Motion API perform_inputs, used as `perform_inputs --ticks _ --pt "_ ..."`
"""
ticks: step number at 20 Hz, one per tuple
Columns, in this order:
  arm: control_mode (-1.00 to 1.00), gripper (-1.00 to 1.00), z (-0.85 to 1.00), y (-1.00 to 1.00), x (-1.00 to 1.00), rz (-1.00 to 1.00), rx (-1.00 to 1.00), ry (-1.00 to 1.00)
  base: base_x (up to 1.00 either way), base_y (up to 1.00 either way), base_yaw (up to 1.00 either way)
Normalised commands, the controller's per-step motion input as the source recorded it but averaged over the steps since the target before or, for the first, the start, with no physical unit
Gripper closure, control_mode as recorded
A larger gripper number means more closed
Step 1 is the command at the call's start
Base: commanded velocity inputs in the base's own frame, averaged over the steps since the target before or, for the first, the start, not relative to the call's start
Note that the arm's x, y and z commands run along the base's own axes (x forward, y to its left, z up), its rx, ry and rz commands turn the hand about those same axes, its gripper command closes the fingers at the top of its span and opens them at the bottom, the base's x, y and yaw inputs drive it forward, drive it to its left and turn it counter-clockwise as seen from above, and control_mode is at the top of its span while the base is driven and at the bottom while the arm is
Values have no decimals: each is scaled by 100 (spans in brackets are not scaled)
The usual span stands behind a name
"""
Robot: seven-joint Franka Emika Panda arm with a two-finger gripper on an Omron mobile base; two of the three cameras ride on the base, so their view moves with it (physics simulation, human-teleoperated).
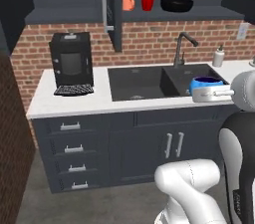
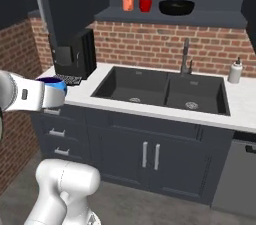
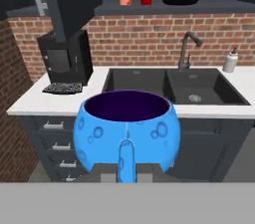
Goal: Gather all objects into one cabinet and sort the glasses and bowls to opposite sides.
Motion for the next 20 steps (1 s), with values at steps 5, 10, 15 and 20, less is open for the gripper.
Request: perform_inputs --ticks 5,10,15,20 --pt "100 100 0 0 0 0 0 0 1 -56 0" --pt "100 100 0 0 0 0 0 0 19 -26 0" --pt "100 100 0 0 0 0 0 0 44 0 -3" --pt "100 100 0 0 0 0 0 0 60 1 -2"
